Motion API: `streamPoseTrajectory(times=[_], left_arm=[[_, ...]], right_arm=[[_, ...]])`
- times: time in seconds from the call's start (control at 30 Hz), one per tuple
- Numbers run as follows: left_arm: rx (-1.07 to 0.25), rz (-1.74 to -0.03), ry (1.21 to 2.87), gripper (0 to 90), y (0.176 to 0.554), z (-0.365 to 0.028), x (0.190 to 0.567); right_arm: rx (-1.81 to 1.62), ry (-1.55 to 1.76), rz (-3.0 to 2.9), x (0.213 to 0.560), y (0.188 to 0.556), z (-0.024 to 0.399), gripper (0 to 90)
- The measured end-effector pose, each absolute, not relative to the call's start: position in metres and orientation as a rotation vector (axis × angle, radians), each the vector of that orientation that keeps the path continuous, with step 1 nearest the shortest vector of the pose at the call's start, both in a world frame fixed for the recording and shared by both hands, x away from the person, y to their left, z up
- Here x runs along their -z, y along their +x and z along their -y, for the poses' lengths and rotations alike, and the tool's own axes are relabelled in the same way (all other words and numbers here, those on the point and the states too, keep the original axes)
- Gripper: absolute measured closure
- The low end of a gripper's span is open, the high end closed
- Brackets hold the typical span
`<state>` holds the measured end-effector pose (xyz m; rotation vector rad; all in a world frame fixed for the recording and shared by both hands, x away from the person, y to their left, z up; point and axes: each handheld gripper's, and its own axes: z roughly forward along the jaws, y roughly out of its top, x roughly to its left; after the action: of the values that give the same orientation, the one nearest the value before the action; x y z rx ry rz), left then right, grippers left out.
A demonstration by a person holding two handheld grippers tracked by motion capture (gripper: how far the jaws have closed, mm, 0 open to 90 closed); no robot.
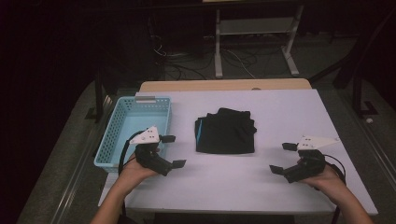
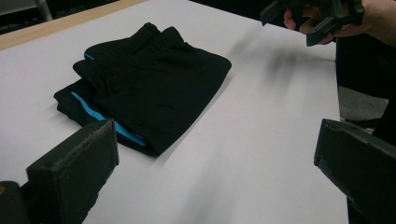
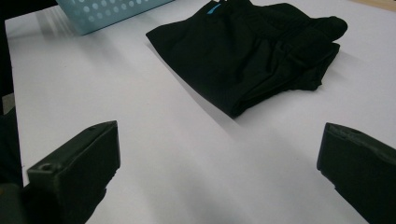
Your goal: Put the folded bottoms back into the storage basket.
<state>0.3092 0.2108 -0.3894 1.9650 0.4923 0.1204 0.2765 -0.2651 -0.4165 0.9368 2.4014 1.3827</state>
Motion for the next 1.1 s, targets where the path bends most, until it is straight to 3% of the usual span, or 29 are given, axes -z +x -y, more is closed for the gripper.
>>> streamPoseTrajectory(times=[1.1], left_arm=[[-0.089,-0.51,1.966,0.0,0.31,-0.211,0.39]], right_arm=[[-1.435,0.92,-2.438,0.405,0.299,0.239,0.0]])
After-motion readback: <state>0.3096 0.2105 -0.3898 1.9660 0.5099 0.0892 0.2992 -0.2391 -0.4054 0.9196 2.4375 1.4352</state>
